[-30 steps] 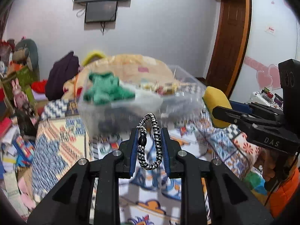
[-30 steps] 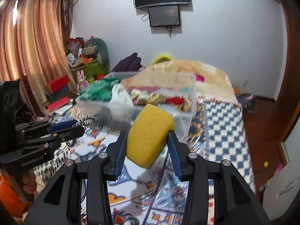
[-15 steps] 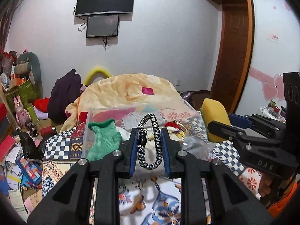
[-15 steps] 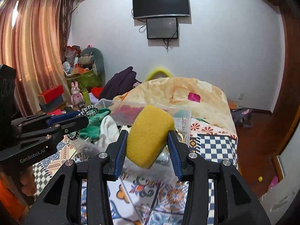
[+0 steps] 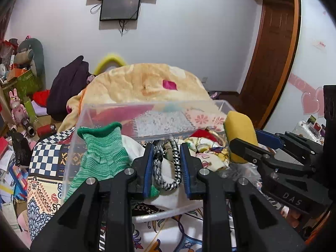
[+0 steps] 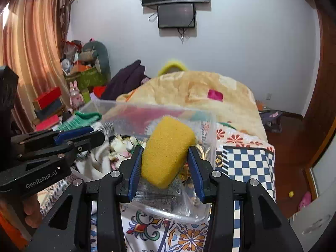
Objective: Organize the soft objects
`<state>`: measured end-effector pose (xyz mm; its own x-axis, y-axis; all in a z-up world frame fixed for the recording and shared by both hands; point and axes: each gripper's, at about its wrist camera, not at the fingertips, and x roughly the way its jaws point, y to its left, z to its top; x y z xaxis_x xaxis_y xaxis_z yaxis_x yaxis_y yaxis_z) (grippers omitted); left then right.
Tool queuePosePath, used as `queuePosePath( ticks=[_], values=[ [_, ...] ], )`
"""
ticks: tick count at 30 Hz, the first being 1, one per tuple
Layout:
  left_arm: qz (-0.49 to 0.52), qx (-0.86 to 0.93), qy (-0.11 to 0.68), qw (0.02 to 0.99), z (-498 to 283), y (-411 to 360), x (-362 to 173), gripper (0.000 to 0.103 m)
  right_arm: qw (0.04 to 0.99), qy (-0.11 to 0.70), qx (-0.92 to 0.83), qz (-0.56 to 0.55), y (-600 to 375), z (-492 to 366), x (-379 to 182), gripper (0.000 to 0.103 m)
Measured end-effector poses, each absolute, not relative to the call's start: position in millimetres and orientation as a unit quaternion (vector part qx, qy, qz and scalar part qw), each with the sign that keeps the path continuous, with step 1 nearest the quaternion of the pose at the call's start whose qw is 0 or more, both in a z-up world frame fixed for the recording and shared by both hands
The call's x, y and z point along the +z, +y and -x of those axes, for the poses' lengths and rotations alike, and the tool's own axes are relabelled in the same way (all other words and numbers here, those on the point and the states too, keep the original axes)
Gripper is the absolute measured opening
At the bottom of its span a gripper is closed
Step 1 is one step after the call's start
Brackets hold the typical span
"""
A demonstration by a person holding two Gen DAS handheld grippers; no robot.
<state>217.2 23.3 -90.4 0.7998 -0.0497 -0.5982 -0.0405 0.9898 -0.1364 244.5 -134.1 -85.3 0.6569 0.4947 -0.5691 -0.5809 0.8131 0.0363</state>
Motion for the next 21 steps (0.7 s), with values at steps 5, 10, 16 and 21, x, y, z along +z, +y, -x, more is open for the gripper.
queuePosePath(
  ticks=[5, 10, 16, 21],
  values=[
    [0.067, -0.004, 0.320, 0.945, -216, 22, -96, 0.040, 0.902, 0.298, 0.296, 0.098, -128, -243, -93, 0.053],
    [0.070, -0.008, 0.314, 0.947, -204, 20, -93, 0.052, 0.905, 0.288, 0.294, 0.105, -131, -237, -87, 0.065],
    [0.073, -0.013, 0.296, 0.952, -183, 21, -75, 0.053, 0.913, 0.262, 0.296, 0.105, -140, -221, -70, 0.072],
    [0.054, -0.007, 0.250, 0.967, -149, 17, -42, 0.054, 0.923, 0.223, 0.300, 0.094, -153, -201, -42, 0.072]
  ],
)
